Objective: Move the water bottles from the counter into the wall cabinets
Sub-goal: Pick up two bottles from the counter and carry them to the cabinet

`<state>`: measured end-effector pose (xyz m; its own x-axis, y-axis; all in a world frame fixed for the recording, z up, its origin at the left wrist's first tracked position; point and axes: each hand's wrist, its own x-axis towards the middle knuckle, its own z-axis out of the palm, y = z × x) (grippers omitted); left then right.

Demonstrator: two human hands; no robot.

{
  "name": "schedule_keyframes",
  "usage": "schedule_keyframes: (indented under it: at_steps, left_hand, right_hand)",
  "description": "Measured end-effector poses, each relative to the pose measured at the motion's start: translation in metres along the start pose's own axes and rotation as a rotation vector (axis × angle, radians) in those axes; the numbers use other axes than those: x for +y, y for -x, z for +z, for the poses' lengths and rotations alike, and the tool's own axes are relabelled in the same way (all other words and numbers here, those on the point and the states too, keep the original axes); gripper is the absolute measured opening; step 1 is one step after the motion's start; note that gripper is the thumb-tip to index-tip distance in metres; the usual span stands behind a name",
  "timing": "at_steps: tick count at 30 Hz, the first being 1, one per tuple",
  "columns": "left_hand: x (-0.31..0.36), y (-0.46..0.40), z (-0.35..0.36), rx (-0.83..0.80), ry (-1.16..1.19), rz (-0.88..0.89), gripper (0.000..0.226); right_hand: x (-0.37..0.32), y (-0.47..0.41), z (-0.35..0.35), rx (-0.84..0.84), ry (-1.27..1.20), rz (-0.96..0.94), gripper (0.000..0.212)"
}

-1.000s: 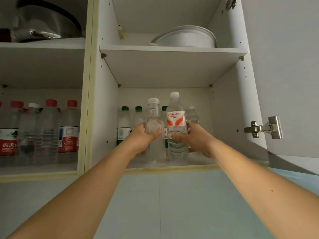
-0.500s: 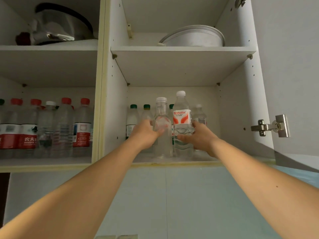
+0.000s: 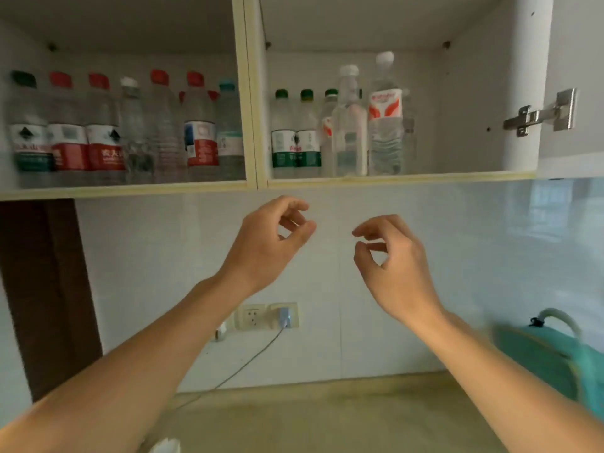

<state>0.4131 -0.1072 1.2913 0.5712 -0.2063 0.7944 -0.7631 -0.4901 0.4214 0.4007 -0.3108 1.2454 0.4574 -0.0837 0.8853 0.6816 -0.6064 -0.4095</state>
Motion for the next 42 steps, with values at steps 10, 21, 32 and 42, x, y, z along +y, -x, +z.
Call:
schedule_keyframes:
  at_steps: [10,21,32,42]
  left_hand:
    - [-0.107,0.163,0.035,-0.388,-0.008,-0.443,0.027]
    - [-0.187,0.334,0.094,-0.759,-0.077,-0.920,0.042]
    - [-0.223,0.377,0.148,-0.920,-0.330,-0.958,0.043]
    - [-0.235,0.381,0.169,-0.985,-0.153,-1.054,0.027]
  right_hand:
    - [0.022,0.170,0.062,-0.531,0.122,0.576,0.026]
    - [0.071,0.326,0.122,-0.855,0.104,1.039,0.034]
    - [0.119,0.389,0.153,-0.947,0.021,1.368,0.049]
    - [0.141,0.400,0.157,-0.809,-0.117,1.495,0.027]
